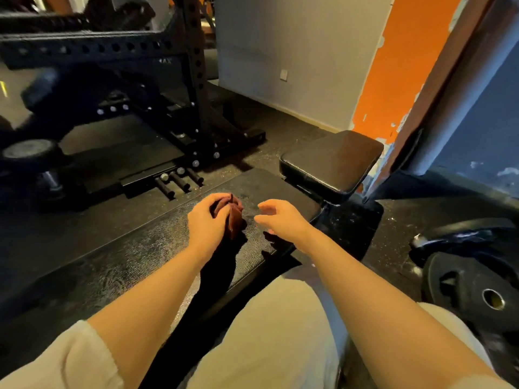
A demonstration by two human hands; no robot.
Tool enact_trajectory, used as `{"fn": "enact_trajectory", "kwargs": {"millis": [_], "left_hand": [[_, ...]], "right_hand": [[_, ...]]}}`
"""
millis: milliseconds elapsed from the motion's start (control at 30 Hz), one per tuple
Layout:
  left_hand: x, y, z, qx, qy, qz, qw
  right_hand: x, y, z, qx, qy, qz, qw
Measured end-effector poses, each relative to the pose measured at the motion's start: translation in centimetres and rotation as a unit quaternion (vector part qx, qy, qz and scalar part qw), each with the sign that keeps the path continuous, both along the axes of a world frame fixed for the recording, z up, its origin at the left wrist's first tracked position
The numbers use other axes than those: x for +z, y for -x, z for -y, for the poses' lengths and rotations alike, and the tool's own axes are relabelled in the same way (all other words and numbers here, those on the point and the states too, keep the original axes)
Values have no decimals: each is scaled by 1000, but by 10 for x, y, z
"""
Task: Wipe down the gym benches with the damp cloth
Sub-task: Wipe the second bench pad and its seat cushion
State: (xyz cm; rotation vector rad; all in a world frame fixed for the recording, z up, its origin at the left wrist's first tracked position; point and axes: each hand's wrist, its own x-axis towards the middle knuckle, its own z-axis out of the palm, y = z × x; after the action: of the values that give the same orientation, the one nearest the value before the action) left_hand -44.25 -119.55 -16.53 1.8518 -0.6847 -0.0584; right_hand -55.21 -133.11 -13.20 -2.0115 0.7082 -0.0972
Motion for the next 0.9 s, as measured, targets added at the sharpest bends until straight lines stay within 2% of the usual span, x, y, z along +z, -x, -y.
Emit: {"fn": "enact_trajectory", "kwargs": {"millis": [67, 133, 267, 367, 467, 600, 700, 767, 833, 900], "left_hand": [[5, 2, 26, -10, 66, -102, 993], [8, -1, 53, -18, 100, -168, 981], [4, -41, 111, -28, 71, -173, 982], [6, -83, 158, -8, 7, -188, 982], [13, -101, 195, 5, -14, -200, 980], [28, -94, 209, -15, 17, -263, 964], [44, -83, 198, 12, 46, -347, 937], [62, -75, 181, 26, 62, -387, 919], [81, -66, 158, 10, 66, -401, 914], [103, -52, 130, 3, 58, -408, 911]], "right_hand": [[-4, -8, 12, -20, -70, 53, 996], [-10, -18, 31, -22, -65, 108, 992], [-21, -45, 87, -65, -32, 197, 978], [-21, -65, 140, -113, -14, 212, 970], [-17, -79, 180, -103, 36, 199, 974], [-9, -92, 203, -79, 88, 131, 984], [3, -97, 194, -18, 61, 70, 996], [16, -98, 179, 12, 26, 69, 997], [33, -96, 160, 42, -38, 65, 996], [49, -89, 138, 93, -64, 55, 992]]}}
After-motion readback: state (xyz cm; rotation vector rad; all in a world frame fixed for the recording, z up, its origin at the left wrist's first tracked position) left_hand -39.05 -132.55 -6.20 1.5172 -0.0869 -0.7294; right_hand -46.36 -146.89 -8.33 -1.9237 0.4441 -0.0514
